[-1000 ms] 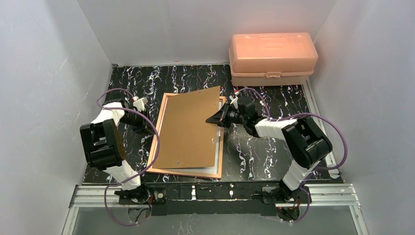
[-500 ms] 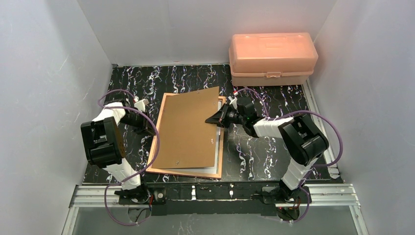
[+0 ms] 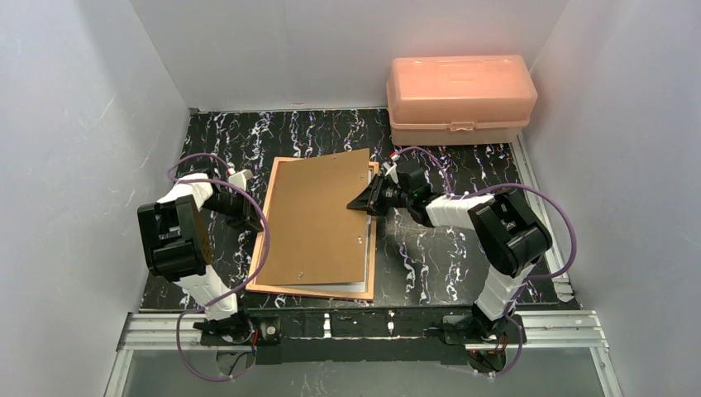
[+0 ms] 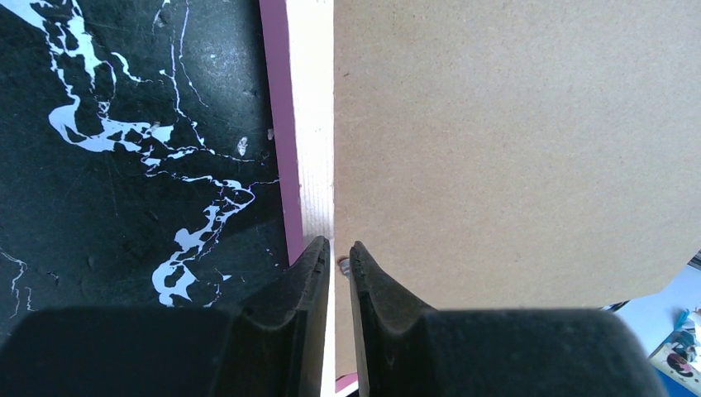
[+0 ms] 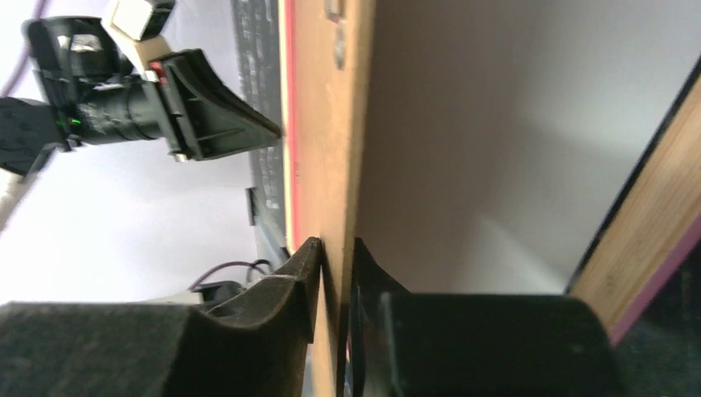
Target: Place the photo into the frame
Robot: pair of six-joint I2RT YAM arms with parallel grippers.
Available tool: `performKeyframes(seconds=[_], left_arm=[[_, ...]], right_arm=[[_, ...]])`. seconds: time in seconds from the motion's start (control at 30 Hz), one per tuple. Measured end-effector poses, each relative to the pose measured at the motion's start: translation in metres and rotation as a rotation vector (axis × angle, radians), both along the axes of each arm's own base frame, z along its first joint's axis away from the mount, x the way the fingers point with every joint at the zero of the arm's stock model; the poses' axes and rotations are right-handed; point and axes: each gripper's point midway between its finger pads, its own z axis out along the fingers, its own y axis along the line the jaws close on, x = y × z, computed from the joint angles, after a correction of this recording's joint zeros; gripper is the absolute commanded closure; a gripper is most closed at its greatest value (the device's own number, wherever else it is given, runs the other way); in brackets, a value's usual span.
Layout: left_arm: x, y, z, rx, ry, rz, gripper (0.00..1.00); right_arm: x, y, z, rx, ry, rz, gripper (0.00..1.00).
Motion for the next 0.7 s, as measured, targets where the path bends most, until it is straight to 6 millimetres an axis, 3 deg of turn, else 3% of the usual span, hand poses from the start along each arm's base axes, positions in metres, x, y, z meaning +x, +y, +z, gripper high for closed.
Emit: performKeyframes(seconds=[0.27,0.53,0.7], left_arm=[[0.0,0.0,0.0,-0.001,-0.001,-0.003,0.87],[0.0,0.0,0.0,0.0,-0.003,-0.005,0.88],[0.0,0.0,0.0,0.001,-0.005,-0.011,0.88]], right_arm=[[0.001,-0.013,-0.02,-0.222,-0.02,0.064,0.48],[-0.003,-0.028,-0.034,-0.413,-0.02,0.096,0.37],[-0.005,-0.026,-0.033,-0.484,-0.035,0.123,0.3]])
